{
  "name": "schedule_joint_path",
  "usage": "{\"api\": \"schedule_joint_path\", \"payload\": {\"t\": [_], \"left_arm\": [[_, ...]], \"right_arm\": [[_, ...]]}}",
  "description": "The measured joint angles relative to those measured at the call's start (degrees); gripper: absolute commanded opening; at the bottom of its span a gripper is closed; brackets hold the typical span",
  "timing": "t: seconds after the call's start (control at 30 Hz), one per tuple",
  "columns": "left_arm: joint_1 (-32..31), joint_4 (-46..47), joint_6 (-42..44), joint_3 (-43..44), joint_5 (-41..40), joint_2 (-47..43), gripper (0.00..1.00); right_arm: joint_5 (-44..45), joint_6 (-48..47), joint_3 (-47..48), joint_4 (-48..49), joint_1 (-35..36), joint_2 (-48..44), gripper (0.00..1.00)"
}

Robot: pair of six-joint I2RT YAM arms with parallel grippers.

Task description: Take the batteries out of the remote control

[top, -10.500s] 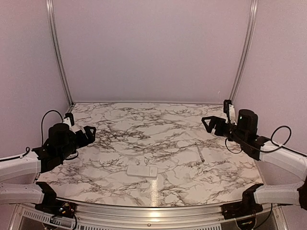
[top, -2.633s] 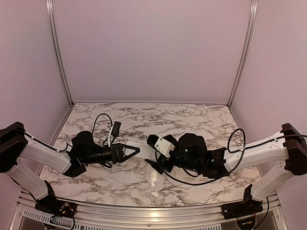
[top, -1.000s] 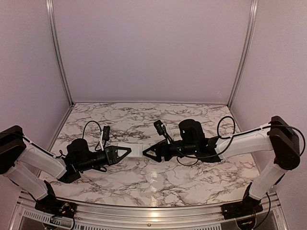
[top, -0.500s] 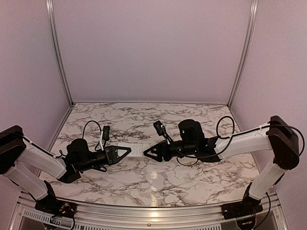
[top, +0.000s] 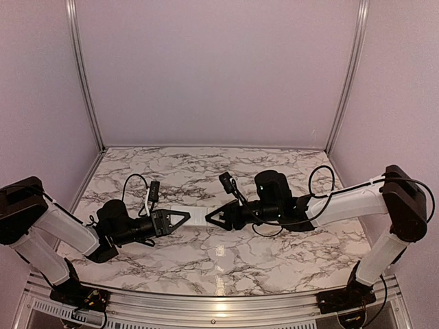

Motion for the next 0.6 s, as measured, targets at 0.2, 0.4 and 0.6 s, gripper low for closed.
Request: {"api": "schedule_joint_path", "payload": {"t": [0.2, 0.4, 0.6], "left_arm": [[0.07, 0.9, -0.33, 0.0, 0.5, 0.46, 0.0], [0.22, 1.16, 0.02, 0.0, 0.9, 0.57, 0.0], [0.28, 1.18, 0.55, 0.0, 1.03, 0.57, 0.0]], "right_arm": [[-0.04, 0.13, 0.22, 0.0, -0.02, 0.0, 0.39], [-0.5, 0.57, 0.22, -0.07, -0.48, 0.0, 0.33], [-0.96, 0.66, 0.22, -0.24, -0.68, 0.0, 0.3]]}}
